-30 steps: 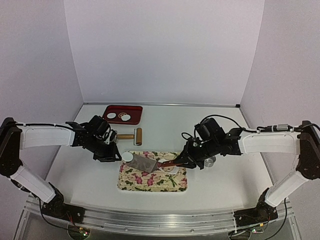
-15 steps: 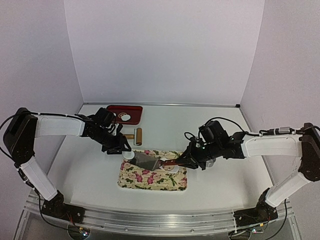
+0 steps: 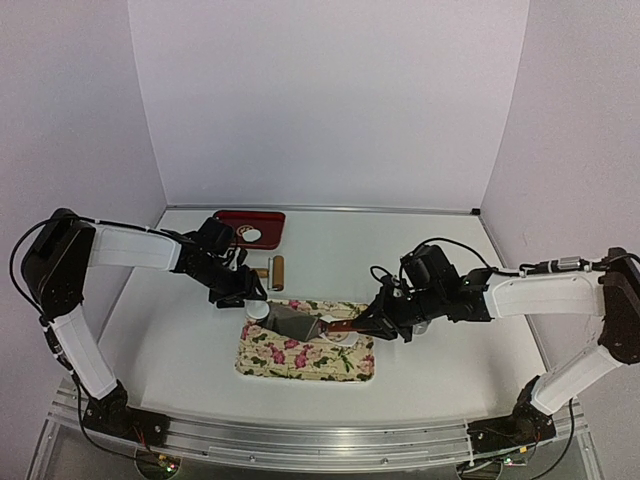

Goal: Roll out the dumpling wrappers from the dough

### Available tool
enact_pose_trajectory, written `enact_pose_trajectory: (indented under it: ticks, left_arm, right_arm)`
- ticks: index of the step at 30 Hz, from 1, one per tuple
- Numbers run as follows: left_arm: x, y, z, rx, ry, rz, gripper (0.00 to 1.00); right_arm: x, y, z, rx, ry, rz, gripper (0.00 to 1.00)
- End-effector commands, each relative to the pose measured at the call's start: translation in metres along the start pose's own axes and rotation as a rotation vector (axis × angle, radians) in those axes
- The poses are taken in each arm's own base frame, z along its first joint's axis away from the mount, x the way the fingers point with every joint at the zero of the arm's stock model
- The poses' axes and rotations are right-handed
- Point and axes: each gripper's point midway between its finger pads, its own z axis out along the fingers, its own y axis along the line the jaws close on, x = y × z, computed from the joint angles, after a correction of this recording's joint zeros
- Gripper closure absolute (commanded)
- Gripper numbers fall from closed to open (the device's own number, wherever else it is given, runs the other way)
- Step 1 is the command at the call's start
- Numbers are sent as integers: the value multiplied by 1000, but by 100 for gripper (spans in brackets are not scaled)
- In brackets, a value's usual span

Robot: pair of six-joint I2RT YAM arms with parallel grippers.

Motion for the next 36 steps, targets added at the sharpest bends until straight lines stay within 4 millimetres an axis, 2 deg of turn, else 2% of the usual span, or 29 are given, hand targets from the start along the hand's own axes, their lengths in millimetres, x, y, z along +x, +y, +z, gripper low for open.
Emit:
enact_pose_trajectory:
  ticks: [1, 15, 23, 36]
  left_arm:
    - [-27, -4, 0, -13, -75, 10, 36]
    - [-39, -10, 15, 16, -63, 17, 34]
    - [-37, -9, 14, 13, -54, 15, 34]
    - [-41, -11, 11, 6, -62, 15, 34]
  right_arm:
    - [-9, -13, -1, 40, -48, 21, 100]
    - [-10, 6, -8, -27, -52, 25, 100]
    - [-12, 21, -5, -94, -47, 39, 100]
    - [-13, 31, -15, -151, -68, 58, 100]
